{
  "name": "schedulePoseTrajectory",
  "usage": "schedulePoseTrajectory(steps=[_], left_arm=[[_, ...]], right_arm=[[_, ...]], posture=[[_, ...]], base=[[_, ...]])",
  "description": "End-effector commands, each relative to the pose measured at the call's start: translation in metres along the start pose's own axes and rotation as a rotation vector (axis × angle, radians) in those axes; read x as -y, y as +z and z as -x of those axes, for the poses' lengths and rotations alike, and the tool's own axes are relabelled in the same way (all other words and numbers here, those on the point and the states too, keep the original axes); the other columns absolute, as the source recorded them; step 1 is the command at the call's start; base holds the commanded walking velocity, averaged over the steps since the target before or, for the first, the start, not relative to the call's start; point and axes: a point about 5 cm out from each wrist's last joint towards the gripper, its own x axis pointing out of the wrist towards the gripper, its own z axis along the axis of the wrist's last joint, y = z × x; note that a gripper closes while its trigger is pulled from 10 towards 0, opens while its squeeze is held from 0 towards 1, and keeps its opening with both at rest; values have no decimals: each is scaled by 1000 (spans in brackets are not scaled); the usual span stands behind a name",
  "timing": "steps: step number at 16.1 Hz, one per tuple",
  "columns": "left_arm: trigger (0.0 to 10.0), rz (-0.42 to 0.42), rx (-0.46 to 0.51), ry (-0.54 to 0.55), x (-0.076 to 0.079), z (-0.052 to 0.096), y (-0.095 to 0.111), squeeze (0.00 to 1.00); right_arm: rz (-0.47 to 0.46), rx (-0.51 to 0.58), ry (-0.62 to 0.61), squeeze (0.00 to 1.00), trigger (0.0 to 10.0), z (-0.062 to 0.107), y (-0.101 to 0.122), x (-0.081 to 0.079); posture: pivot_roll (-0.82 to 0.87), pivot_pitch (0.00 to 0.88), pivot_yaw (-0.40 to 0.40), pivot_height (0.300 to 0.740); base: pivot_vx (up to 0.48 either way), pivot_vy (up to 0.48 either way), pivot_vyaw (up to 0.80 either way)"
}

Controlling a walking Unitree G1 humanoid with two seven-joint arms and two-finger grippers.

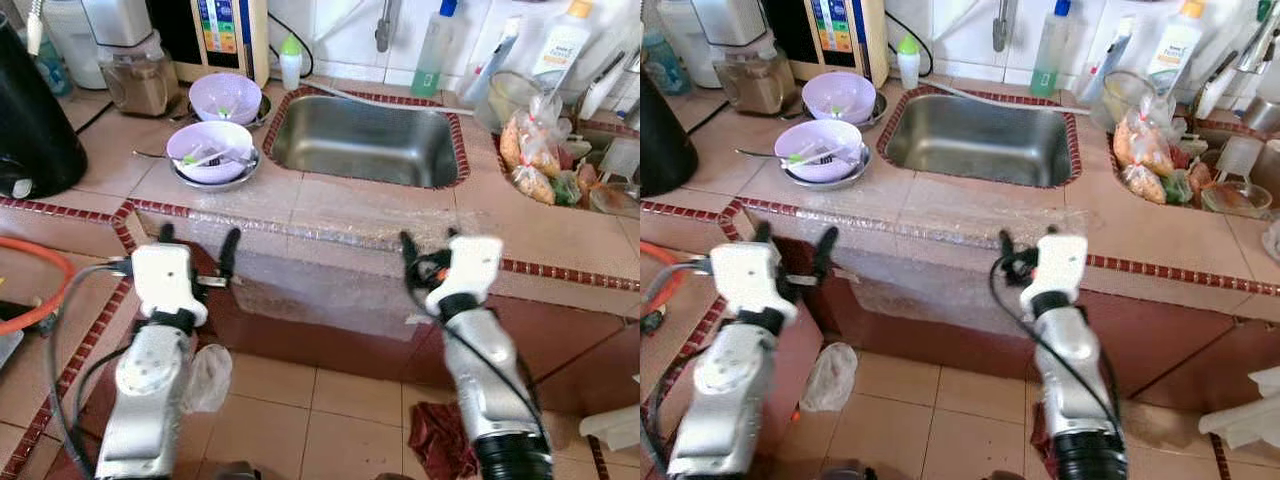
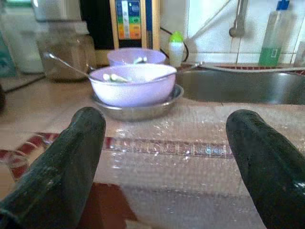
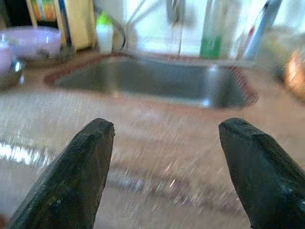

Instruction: Kitchen organization

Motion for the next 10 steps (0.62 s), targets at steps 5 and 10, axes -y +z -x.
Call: schedulePoseTrajectory(steps=[5, 10], left_arm=[[10000, -22, 4, -6, -3, 11, 3, 0], [10000, -12, 17, -24, 2, 7, 8, 0]], right_arm=[[4, -50, 2, 0, 10000, 20, -13, 9], [-7, -47, 37, 0, 10000, 13, -13, -2]], posture=[[38, 0, -16, 740], [46, 0, -21, 740]], base=[[0, 0, -95], [161, 0, -341]])
